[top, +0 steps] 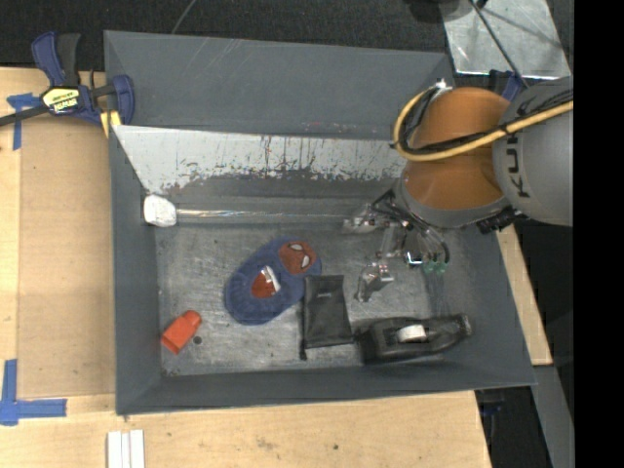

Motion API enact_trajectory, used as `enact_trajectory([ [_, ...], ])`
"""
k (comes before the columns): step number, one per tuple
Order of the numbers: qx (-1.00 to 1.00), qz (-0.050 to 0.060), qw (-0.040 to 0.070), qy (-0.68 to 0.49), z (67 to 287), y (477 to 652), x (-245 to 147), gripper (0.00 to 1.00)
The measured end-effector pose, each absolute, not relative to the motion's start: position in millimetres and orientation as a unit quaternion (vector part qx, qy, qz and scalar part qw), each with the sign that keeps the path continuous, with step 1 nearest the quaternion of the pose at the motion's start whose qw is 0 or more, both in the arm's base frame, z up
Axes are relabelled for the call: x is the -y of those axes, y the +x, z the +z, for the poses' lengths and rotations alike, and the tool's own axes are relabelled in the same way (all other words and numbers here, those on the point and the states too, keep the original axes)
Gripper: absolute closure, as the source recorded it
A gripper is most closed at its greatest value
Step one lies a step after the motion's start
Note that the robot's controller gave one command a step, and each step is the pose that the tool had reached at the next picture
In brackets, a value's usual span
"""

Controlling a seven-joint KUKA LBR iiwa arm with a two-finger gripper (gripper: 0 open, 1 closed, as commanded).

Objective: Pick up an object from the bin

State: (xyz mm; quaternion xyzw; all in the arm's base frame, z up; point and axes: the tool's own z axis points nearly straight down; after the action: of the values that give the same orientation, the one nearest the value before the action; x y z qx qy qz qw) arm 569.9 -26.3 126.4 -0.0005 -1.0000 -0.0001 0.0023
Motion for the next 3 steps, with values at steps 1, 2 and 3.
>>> enact_trajectory([
  [1, 0.997, -0.001, -0.001, -0.08, 77, 612.4, -12, 0.0],
  [2, 0.99, 0.005, 0.002, -0.141, 77, 621.1, -31, 0.0],
  [3, 0.981, -0.001, -0.008, -0.194, 75, 579.7, -86, 0.0],
])
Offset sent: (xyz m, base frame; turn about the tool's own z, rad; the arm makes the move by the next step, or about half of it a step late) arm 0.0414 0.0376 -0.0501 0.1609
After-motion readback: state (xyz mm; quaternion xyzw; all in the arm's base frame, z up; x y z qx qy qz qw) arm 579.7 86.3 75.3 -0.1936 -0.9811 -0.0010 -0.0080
